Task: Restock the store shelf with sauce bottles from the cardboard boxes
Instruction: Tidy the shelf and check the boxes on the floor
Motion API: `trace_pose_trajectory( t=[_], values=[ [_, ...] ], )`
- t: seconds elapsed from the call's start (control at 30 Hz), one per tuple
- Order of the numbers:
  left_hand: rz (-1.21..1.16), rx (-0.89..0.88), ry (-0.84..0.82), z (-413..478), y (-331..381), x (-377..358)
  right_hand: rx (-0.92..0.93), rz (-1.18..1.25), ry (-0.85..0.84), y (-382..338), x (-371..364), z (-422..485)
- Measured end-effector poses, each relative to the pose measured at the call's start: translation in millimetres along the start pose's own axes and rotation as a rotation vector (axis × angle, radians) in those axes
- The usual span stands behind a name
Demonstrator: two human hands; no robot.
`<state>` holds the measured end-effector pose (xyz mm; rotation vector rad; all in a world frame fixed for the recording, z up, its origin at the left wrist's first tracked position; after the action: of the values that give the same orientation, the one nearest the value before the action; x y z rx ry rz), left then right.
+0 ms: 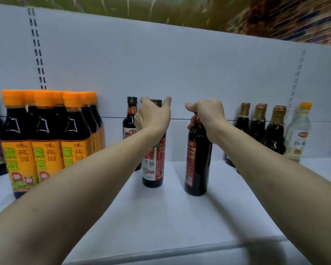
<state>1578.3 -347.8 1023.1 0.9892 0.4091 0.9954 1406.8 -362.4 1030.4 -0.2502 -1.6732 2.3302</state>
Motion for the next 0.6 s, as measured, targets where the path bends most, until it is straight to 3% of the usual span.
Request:
trace_pose_trajectory(
  t=[0.17, 0.33, 0.43, 0.6],
  values=[
    [0.081, -0.086, 0.096, -7, -2, 1, 0.118, 0.03, -0.127, 13, -11, 20],
    [0.12, -0.206, 0.029, -4, -9, 0, 0.25, -0.004, -0.138, 22, -16, 30],
    [0.138, -0.36, -0.017, -4, -17, 0, 0.254, -0.047, -0.105, 24, -19, 33],
    [0.128, -0.439, -0.016, 0, -24, -5, 0.232, -0.111, -0.145, 26, -28, 37]
  ],
)
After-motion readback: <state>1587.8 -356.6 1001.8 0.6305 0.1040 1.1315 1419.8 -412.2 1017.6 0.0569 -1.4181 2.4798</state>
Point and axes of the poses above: each hand's wrist, its own z-axis towards the middle knuckle, its own x-axis out of the back of the hand, y = z × x, the point moved 5 cm from there along z, towards the middle knuckle, and after that the axes turned 11 degrees about y, right-handed, at the moved point
